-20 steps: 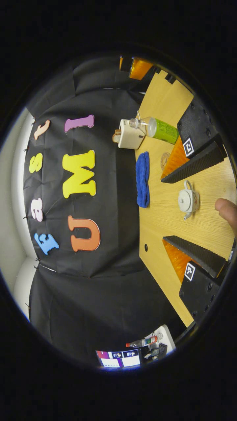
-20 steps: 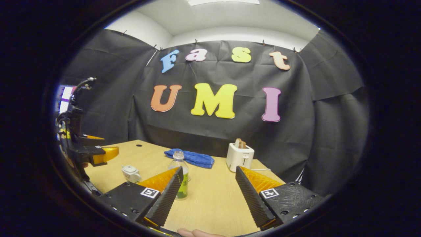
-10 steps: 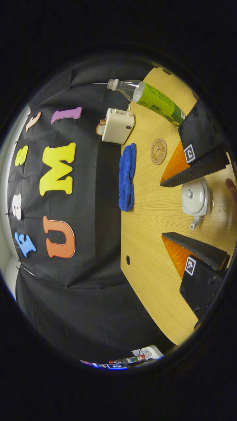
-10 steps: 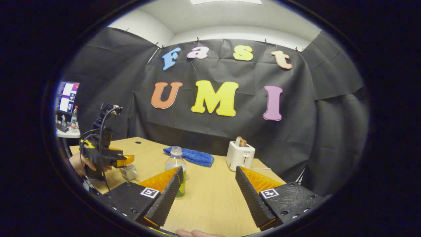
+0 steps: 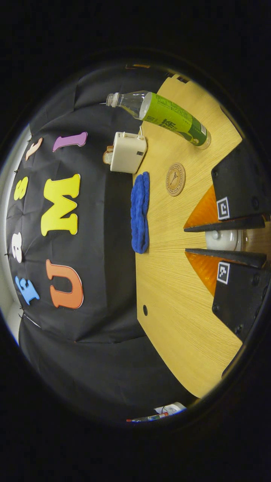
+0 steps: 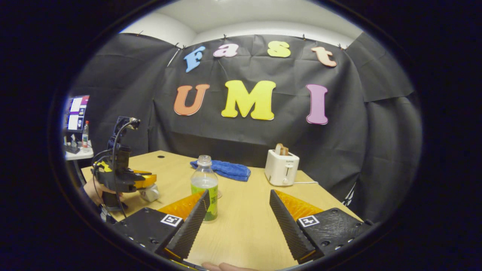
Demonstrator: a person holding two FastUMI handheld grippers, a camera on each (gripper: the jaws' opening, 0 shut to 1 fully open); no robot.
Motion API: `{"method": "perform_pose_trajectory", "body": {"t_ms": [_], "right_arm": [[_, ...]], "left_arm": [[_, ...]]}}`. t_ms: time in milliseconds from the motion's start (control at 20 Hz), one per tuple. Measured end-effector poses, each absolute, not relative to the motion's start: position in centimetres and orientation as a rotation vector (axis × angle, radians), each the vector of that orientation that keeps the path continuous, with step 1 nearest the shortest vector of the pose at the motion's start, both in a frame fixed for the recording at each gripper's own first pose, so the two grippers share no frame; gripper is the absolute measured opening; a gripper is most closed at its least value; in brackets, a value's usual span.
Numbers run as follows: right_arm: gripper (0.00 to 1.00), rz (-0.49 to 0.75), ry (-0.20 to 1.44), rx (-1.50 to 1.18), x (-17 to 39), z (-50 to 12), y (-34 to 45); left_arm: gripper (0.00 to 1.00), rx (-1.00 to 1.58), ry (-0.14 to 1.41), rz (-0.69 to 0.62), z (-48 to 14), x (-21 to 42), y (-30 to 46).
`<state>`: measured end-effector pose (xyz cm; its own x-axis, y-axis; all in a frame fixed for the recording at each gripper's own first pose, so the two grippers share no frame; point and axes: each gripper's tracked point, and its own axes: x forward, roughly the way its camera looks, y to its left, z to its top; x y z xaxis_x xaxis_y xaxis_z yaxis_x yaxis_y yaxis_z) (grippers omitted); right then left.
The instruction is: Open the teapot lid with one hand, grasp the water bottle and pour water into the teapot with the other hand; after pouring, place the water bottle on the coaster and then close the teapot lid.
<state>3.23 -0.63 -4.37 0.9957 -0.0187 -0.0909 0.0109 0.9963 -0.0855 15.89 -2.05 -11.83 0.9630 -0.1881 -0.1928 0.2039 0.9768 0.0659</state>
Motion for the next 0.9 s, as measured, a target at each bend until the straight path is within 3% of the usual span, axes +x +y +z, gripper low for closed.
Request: {"method": "perform_pose_trajectory", "body": {"t_ms": [100, 150, 200, 550, 900], "right_arm": [[0.96, -0.007, 0.107, -0.091, 3.7, -5.1, -0.1], [0.96, 0.011, 0.110, -0.094, 3.9, -5.6, 0.4], [0.96, 0.036, 0.116, -0.092, 4.1, -6.1, 1.2], [0.98, 0.141, 0.171, -0.013, 6.4, -10.3, 4.9], [0.97, 0.100, 0.164, 0.069, 10.5, -11.6, 6.0]], "left_arm": [[0.19, 0.110, 0.190, -0.203, -11.8, 15.9, -2.5], [0.09, 0.121, 0.194, -0.201, -11.8, 16.1, -2.5], [0.08, 0.127, 0.197, -0.199, -11.7, 16.1, -2.4], [0.05, 0.104, 0.124, -0.206, -7.7, 14.6, -2.4], [0.05, 0.089, 0.067, -0.217, -3.5, 9.0, -2.0]]}}
